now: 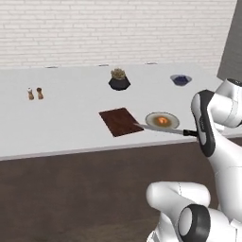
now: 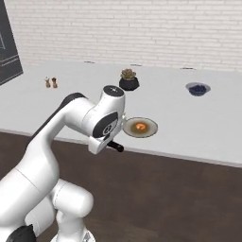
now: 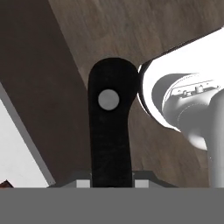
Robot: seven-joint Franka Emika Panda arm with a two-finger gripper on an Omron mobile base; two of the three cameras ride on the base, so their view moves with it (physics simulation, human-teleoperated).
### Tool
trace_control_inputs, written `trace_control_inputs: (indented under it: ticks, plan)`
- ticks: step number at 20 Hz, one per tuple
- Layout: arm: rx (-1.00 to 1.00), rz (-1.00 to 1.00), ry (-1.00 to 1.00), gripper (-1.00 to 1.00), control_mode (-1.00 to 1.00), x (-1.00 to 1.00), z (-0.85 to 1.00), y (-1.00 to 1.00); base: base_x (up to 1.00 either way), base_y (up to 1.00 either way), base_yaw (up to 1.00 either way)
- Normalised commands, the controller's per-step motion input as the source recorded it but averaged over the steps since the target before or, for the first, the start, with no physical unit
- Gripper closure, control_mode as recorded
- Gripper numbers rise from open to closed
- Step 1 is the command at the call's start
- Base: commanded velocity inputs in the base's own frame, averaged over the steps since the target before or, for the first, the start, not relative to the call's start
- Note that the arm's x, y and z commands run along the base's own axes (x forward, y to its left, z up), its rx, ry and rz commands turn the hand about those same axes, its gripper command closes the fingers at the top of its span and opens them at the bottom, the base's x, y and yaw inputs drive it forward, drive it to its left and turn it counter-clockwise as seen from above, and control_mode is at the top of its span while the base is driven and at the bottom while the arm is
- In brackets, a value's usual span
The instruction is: Pick up the knife from the drawer and place it on the cutting board. Then place the meat from the plate to the cutting board.
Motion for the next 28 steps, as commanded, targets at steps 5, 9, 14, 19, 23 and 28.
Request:
trace_control_inputs:
  ticks: [5, 9, 14, 19, 23, 28]
  plan:
    - [0.00, 0.00, 0.00, 1.00, 1.00, 0.00, 0.00, 0.00, 0.46, 0.00, 0.13]
    - [0.00, 0.00, 0.00, 1.00, 1.00, 0.00, 0.00, 0.00, 0.49, 0.05, 0.07]
    - [0.00, 0.00, 0.00, 1.00, 1.00, 0.00, 0.00, 0.00, 0.54, 0.12, 0.02]
    - [0.00, 0.00, 0.00, 1.00, 1.00, 0.00, 0.00, 0.00, 0.37, 0.00, 0.03]
    - [0.00, 0.00, 0.00, 1.00, 1.00, 0.00, 0.00, 0.00, 0.20, 0.00, 0.04]
    - [0.00, 0.00, 0.00, 1.00, 1.00, 0.00, 0.00, 0.00, 0.44, 0.00, 0.08]
